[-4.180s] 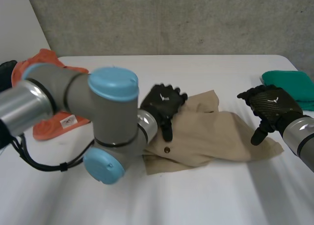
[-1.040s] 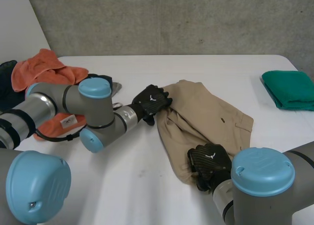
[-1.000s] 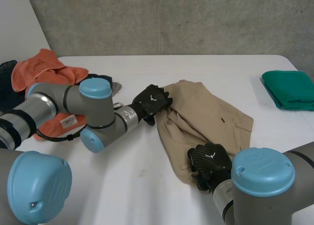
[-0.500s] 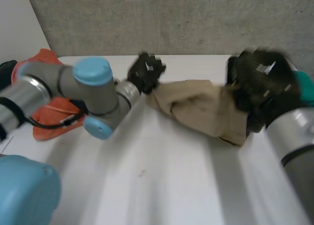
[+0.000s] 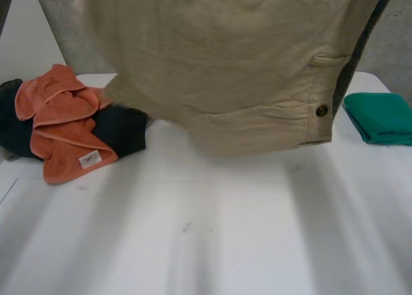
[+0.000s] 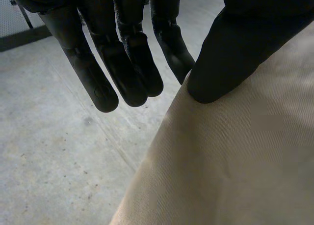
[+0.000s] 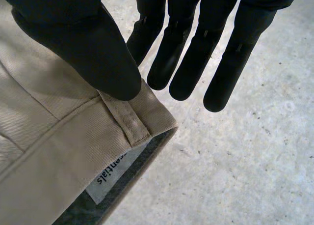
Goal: Fold the laundry.
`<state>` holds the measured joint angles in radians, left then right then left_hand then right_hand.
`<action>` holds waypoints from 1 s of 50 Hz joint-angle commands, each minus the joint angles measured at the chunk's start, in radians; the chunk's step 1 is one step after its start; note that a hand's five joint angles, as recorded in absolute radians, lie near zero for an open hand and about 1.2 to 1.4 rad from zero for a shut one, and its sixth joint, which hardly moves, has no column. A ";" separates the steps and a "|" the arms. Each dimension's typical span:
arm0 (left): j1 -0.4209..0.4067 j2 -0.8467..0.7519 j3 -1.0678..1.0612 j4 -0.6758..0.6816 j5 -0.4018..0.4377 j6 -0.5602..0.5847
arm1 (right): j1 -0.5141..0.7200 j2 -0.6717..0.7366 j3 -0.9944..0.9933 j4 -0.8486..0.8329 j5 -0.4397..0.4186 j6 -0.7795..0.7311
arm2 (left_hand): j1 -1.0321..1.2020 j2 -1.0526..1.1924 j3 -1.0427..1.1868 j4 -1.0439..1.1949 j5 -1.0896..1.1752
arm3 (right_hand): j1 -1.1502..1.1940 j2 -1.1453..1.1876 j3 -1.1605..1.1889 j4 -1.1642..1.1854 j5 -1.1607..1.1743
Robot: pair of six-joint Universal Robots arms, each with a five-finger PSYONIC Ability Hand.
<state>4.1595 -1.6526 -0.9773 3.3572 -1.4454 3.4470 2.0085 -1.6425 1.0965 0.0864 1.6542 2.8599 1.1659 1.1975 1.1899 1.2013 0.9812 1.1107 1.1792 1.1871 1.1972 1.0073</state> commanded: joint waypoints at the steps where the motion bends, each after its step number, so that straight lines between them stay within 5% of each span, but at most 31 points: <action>1: 0.068 -0.212 0.139 -0.005 0.008 0.007 | 0.006 0.186 -0.079 0.003 0.002 0.022 | 0.230 0.199 0.206 0.195 0.241 | 0.286 0.217 0.209 0.199 0.214; 10: 0.128 -0.620 0.448 0.010 0.036 0.009 | -0.001 0.504 -0.199 -0.054 0.038 0.163 | 0.230 0.199 0.206 0.195 0.241 | 0.286 0.217 0.209 0.199 0.214; 16: 0.152 -0.938 0.742 0.025 0.045 0.009 | 0.019 0.795 -0.297 -0.315 0.085 0.148 | 0.230 0.199 0.206 0.195 0.241 | 0.286 0.217 0.209 0.199 0.214; 17: 0.156 -0.963 0.762 0.033 0.046 0.009 | 0.024 0.826 -0.316 -0.341 0.084 0.135 | 0.230 0.199 0.206 0.195 0.241 | 0.176 0.108 0.100 0.090 0.105; 18: 0.160 -0.999 0.788 0.059 0.043 0.004 | 0.036 0.896 -0.366 -0.382 0.082 0.081 | 0.230 0.199 0.206 0.195 0.241 | -0.621 -0.690 -0.698 -0.708 -0.692; 19: 0.160 -1.007 0.786 0.080 0.043 0.003 | 0.041 0.930 -0.401 -0.387 0.081 0.041 | -0.042 -0.074 -0.066 -0.078 -0.032 | -0.936 -1.005 -1.013 -1.023 -1.007; 20: 0.159 -1.012 0.767 0.120 0.039 0.003 | 0.048 0.996 -0.468 -0.384 0.088 -0.024 | -0.844 -0.876 -0.868 -0.880 -0.834 | -0.936 -1.005 -1.013 -1.023 -1.007; 23: 0.159 -1.012 0.735 0.160 0.031 0.003 | 0.067 1.058 -0.549 -0.378 0.094 -0.097 | -0.952 -0.984 -0.976 -0.988 -0.942 | -0.936 -1.005 -1.013 -1.023 -1.007; 34: 0.200 -0.831 0.496 0.127 -0.053 0.009 | 0.049 0.810 -0.380 -0.248 0.058 -0.105 | -0.991 -1.023 -1.015 -1.027 -0.981 | -0.936 -1.005 -1.013 -1.023 -1.007; 41: 0.226 -0.491 0.051 0.039 -0.105 0.011 | 0.023 0.569 -0.141 -0.012 -0.145 -0.120 | -0.949 -0.981 -0.974 -0.985 -0.939 | -0.936 -1.005 -1.013 -1.023 -1.007; 50: 0.215 -0.110 -0.544 -0.163 -0.096 0.014 | -0.034 0.422 0.227 0.243 -0.206 -0.138 | -0.712 -0.744 -0.736 -0.748 -0.702 | -0.777 -0.845 -0.853 -0.863 -0.848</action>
<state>4.3889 -1.9814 -1.1519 3.3333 -1.5659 3.4588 1.9966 -1.1423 1.1028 0.2034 1.4729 2.7380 0.2510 0.2570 0.2526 0.2504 0.0801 0.2263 0.2137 0.2104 0.2104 0.0463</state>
